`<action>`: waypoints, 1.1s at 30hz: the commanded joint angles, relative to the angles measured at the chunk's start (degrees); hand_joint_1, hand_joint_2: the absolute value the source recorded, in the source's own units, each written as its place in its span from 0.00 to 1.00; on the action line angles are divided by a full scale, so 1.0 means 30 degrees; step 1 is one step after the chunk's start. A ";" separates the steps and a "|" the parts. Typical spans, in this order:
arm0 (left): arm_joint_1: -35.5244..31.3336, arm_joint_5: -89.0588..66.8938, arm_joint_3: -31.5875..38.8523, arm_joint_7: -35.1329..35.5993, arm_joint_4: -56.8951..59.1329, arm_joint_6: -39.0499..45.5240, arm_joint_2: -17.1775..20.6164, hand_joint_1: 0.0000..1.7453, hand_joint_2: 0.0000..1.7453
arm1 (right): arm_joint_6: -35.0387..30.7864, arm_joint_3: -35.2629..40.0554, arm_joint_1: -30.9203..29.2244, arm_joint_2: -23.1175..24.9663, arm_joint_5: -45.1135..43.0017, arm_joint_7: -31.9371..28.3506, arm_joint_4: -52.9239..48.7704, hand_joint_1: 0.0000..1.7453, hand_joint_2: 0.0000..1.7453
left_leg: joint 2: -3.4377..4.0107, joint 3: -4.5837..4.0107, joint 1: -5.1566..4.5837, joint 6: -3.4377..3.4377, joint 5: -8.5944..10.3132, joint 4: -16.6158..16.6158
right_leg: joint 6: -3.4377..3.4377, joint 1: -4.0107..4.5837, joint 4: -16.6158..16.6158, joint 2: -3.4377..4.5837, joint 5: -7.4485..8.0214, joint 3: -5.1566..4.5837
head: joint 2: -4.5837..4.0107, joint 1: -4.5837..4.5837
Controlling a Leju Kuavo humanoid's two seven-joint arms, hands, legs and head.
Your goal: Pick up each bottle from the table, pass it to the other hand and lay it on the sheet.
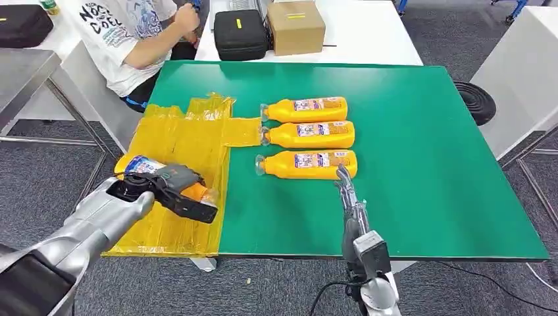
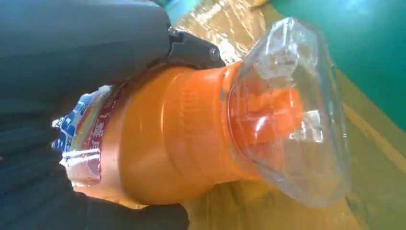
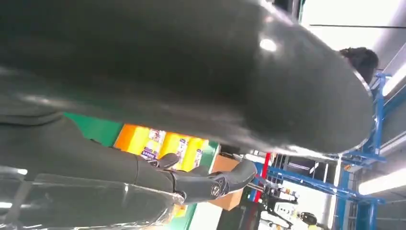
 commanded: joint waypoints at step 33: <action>-0.1016 0.1771 -0.2279 -0.2585 0.2806 -0.2746 -0.0672 0.02 1.00 | 0.0068 -0.1004 0.0249 0.0095 -0.0038 0.0271 -0.0010 0.00 0.00 | 0.0015 0.0051 -0.0003 0.0003 -0.0010 -0.0014 | -0.0024 0.0002 -0.0015 -0.0001 -0.0007 0.0057 | 0.0000 0.0007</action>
